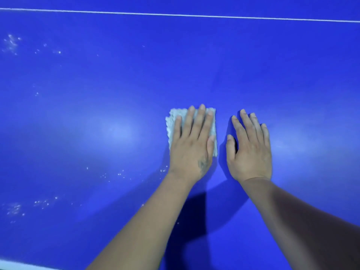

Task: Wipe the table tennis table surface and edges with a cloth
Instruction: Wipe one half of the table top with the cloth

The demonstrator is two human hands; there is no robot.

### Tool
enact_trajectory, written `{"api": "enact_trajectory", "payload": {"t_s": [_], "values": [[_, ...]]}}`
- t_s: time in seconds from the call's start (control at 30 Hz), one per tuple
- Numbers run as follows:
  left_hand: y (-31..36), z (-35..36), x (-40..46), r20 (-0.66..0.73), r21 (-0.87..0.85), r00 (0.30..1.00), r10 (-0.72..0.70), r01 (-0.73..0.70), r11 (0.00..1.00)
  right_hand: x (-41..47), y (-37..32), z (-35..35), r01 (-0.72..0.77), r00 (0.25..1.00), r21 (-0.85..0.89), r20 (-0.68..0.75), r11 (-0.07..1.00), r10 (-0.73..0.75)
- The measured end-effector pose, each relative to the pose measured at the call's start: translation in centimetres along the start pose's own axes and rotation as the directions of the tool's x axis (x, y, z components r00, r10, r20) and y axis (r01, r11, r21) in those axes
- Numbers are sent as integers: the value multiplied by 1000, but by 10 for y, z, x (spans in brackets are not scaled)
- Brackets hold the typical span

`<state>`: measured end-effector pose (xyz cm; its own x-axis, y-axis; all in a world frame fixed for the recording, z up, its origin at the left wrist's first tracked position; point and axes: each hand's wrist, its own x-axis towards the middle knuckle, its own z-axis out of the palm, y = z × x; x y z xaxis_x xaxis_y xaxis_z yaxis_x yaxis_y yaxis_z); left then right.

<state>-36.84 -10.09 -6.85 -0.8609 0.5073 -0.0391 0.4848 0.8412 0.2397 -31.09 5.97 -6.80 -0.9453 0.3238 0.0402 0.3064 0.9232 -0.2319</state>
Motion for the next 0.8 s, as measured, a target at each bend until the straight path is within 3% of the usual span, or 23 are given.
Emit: {"api": "enact_trajectory", "payload": {"t_s": [0.17, 0.3, 0.47, 0.57, 0.8], "values": [[-10, -7, -74, 61, 11, 998, 25, -26, 1000, 1, 1, 1, 10, 1000, -6, 16, 1000, -10], [-50, -18, -100, 73, 12, 997, -31, 30, 999, 0, 4, 0, 8, 1000, -15, 8, 1000, -8], [-99, -20, -47, -14, 27, 971, -237, 238, 971, 1, 2, 1, 14, 1000, -18, 6, 1000, -14], [-95, -13, -1, -69, -10, 955, -288, 288, 957, 0, 3, 1, 14, 1000, -18, 1, 1000, -14], [-25, 2, 12, -96, -8, 987, -127, 127, 992, -2, -1, 2, 24, 1000, -12, -16, 1000, -24]]}}
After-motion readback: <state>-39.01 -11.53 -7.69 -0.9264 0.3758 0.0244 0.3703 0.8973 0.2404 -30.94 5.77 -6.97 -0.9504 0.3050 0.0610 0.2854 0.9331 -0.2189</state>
